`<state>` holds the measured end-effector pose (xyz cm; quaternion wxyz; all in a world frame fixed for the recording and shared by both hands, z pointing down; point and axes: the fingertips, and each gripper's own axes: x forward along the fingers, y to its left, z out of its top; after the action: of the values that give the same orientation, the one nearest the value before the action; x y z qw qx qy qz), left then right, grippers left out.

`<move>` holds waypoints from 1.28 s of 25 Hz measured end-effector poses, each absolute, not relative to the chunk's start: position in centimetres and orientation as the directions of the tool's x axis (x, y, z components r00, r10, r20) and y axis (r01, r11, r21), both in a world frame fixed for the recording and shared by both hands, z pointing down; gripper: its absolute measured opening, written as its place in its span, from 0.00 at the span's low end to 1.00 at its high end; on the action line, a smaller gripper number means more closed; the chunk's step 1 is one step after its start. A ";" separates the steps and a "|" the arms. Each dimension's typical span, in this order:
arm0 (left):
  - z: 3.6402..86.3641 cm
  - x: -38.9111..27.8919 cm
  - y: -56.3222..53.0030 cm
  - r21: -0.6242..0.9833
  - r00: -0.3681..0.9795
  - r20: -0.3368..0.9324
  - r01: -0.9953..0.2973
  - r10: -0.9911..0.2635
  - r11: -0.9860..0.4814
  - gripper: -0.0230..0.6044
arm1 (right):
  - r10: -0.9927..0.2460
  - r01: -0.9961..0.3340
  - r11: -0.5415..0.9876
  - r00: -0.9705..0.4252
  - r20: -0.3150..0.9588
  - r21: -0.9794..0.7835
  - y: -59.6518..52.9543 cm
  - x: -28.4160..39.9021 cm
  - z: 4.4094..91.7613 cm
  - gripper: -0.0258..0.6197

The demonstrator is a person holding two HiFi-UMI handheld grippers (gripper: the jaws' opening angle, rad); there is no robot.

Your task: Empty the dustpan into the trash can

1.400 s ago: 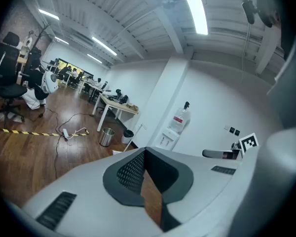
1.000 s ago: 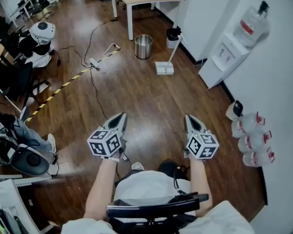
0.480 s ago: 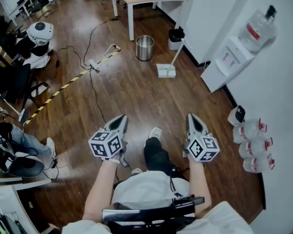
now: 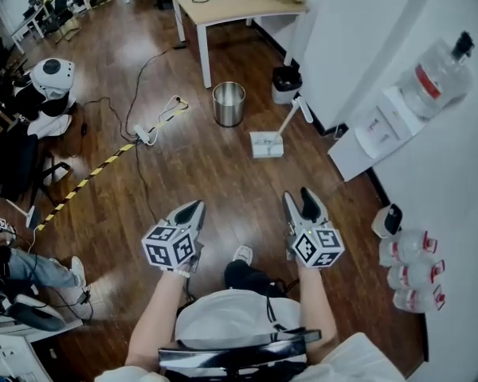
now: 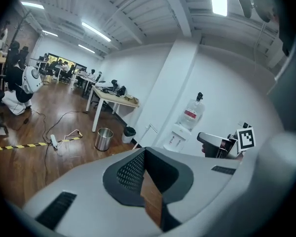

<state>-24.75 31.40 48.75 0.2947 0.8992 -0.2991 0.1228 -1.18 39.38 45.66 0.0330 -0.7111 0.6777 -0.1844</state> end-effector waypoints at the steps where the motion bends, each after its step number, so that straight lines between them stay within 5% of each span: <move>1: 48.8 -23.4 30.0 0.454 0.790 0.402 -0.611 -0.463 -0.648 0.02 | -0.975 -0.952 -0.076 0.009 0.221 -0.298 37.9 -0.1 45.8 0.46; 17: 50.8 -15.8 12.2 0.497 0.790 0.405 -0.613 -0.461 -0.614 0.02 | -0.956 -0.949 -0.125 0.037 0.291 -0.289 21.0 7.9 50.0 0.51; 32: 56.4 -7.9 -7.9 0.487 0.826 0.499 -0.517 -0.262 -0.704 0.02 | -0.901 -0.915 -0.318 0.211 0.379 -0.248 4.5 12.8 56.6 0.51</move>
<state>-7.93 -7.93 56.35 0.3183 0.9010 -0.2160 0.2005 12.82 4.50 56.62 -0.0149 -0.7778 0.5836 -0.2327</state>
